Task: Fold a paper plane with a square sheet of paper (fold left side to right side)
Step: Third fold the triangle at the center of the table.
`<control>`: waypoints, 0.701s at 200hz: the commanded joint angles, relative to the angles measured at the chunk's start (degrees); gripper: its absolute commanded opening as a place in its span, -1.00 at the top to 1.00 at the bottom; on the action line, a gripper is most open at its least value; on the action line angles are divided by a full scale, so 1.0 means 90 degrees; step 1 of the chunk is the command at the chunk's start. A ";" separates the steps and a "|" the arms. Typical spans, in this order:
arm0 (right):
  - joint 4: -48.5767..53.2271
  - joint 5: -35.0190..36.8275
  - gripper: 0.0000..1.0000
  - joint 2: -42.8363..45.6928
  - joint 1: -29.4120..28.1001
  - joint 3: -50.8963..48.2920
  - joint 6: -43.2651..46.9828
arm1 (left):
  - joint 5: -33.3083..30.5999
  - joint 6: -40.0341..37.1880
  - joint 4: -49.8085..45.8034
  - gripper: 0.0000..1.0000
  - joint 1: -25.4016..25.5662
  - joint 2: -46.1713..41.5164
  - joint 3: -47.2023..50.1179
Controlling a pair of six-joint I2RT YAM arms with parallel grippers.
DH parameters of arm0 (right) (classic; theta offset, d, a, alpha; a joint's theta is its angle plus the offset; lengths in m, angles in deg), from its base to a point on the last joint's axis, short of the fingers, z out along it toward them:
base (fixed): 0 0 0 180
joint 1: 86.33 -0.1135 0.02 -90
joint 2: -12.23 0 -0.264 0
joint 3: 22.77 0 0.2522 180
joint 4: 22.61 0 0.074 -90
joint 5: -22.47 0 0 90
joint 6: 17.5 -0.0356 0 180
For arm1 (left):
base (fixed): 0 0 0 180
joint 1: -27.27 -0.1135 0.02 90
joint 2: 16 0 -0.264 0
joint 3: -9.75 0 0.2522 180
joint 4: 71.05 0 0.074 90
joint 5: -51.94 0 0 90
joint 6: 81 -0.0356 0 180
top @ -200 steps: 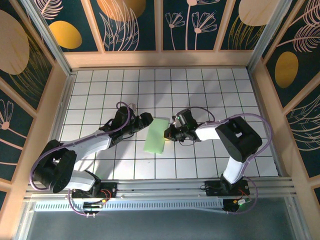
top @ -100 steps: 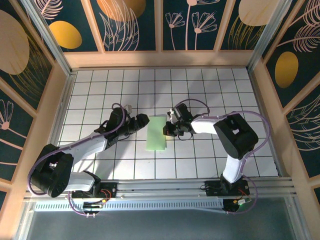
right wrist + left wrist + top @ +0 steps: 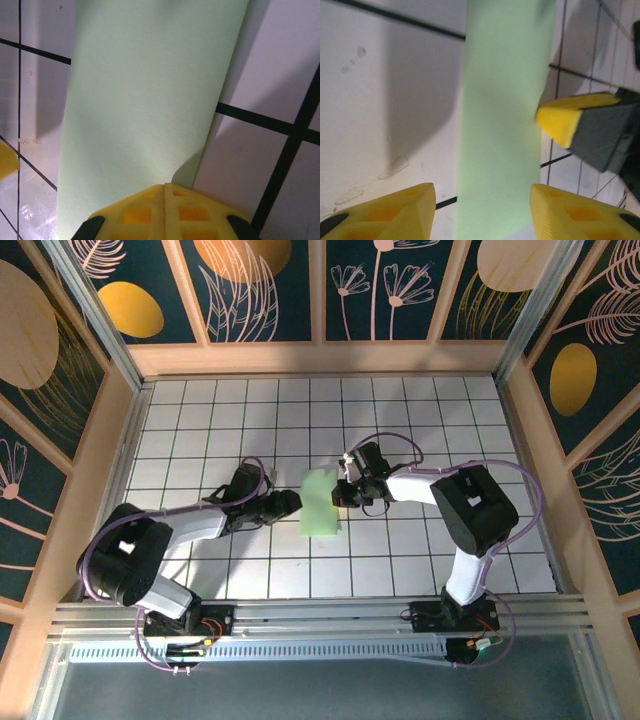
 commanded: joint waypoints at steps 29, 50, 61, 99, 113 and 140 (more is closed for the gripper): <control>0.0242 0.0092 1.00 -0.0198 0.0035 -0.0151 -0.0007 | 0.0248 -0.0087 0.0172 0.00 0.0344 0.0625 -0.0422; 0.0227 0.0080 1.00 -0.0210 0.0023 -0.0160 -0.0002 | 0.0189 -0.0057 0.0180 0.03 0.0410 0.0749 -0.0502; 0.0232 0.0082 1.00 -0.0211 0.0021 -0.0166 -0.0002 | 0.0159 -0.0049 0.0178 0.05 0.0431 0.0803 -0.0533; 0.0208 0.0092 1.00 -0.0211 0.0020 -0.0199 -0.0002 | 0.0130 -0.0049 0.0209 0.08 0.0444 0.0946 -0.0624; 0.0207 0.0101 1.00 -0.0200 0.0008 -0.0207 -0.0002 | 0.0055 -0.0032 0.0211 0.05 0.0444 0.0924 -0.0646; 0.0227 0.0131 1.00 -0.0170 0.0009 -0.0228 -0.0005 | -0.0463 -0.0042 -0.0010 0.01 0.0447 0.0682 -0.0696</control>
